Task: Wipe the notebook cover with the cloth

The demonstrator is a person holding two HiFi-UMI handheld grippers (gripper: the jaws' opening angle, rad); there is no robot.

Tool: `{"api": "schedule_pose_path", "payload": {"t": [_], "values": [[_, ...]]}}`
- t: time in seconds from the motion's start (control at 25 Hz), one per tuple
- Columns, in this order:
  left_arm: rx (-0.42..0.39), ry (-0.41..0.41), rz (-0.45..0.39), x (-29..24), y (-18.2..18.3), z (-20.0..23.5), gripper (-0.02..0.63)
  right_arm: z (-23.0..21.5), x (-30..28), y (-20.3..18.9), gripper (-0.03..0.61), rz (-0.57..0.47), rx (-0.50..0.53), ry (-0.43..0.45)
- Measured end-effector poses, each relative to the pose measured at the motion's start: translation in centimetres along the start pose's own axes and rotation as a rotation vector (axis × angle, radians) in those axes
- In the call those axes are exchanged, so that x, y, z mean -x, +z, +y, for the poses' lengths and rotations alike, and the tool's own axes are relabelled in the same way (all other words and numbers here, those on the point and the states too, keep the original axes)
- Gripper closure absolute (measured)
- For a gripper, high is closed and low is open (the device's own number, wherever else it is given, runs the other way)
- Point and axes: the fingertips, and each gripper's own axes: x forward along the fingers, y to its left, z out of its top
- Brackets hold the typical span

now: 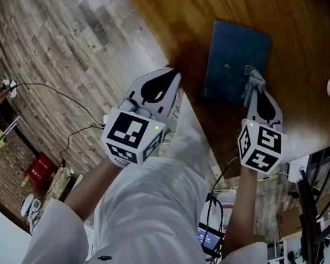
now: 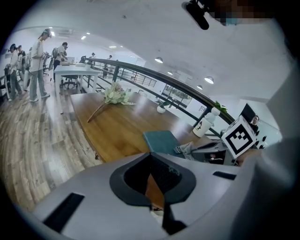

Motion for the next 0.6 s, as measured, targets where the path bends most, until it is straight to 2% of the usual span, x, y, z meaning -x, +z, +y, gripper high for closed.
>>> {"api": "schedule_pose_path", "payload": {"t": [0.24,0.6], "values": [[0.012,0.012,0.0,0.1,-0.2,0.6,0.594,4.4,0.9,2.3,0.554,-0.07,0.002,0.131],[0.035,0.039,-0.018,0.8,-0.2,2.0,0.594,11.1,-0.6,1.2,0.554,-0.025,-0.009,0.295]]}}
